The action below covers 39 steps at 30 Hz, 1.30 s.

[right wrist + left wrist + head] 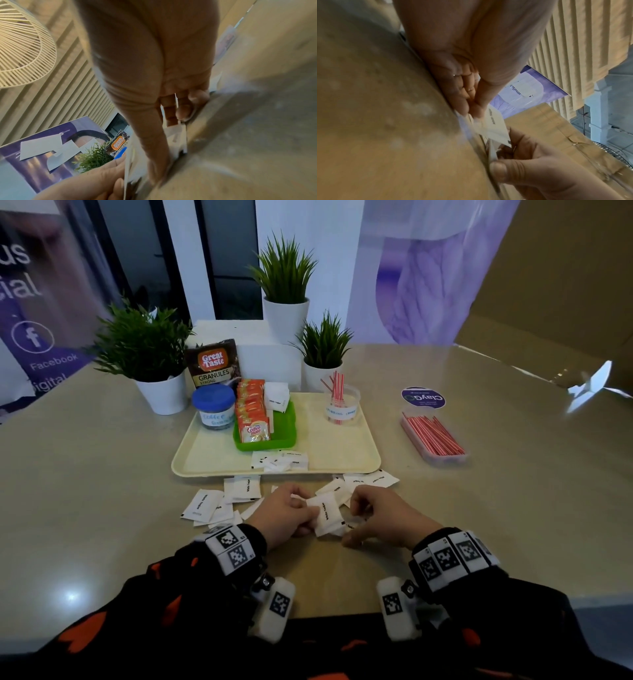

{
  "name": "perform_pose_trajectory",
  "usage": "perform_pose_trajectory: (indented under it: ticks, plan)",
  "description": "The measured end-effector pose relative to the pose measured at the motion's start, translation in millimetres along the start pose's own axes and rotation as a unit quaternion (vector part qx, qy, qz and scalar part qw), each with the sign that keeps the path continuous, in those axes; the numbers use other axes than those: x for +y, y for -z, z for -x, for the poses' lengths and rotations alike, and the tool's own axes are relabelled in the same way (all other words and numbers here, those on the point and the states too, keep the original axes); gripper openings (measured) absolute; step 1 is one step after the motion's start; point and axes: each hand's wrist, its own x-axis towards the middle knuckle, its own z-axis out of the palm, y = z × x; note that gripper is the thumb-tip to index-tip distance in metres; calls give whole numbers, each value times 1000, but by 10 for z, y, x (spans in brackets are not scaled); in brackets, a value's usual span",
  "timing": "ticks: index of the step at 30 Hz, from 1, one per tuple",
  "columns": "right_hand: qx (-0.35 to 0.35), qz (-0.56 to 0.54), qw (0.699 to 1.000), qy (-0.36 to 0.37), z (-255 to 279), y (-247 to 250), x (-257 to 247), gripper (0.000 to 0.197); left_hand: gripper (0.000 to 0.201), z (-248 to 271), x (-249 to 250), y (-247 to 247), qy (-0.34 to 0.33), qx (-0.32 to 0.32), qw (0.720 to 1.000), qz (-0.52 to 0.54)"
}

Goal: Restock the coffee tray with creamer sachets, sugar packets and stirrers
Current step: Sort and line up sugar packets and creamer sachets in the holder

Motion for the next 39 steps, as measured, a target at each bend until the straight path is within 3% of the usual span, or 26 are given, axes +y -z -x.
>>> perform_pose_trajectory:
  ticks: [3,7,11,13,18,23,27,30,36,39]
  plan:
    - [56,-105,993,-6,-17,-54,11,43,20,-12,4,58,16,25,998,63]
    - [114,-256,959,-31,-110,-132,71,28,13,-42,-3,174,48,43,982,177]
    - [137,-331,933,-30,-120,-162,44,20,25,-62,31,192,49,51,966,251]
    - [150,-353,923,-28,-115,-172,15,17,21,-61,53,183,44,32,962,266]
    - [85,-478,874,-28,-85,-242,-100,14,18,-79,48,216,51,30,959,275]
    - [71,-518,852,-11,-111,-379,-90,23,21,-51,58,252,53,7,964,260]
    - [51,-517,854,16,-101,-389,-83,26,21,-46,61,220,38,14,968,246]
    - [50,-511,857,30,-80,-433,-86,30,36,-60,34,228,36,7,974,223]
    - [78,-504,859,36,-57,-438,-105,26,23,-28,43,180,21,-14,990,141]
    - [82,-485,870,36,-54,-448,-143,23,30,-21,76,158,35,-4,991,129]
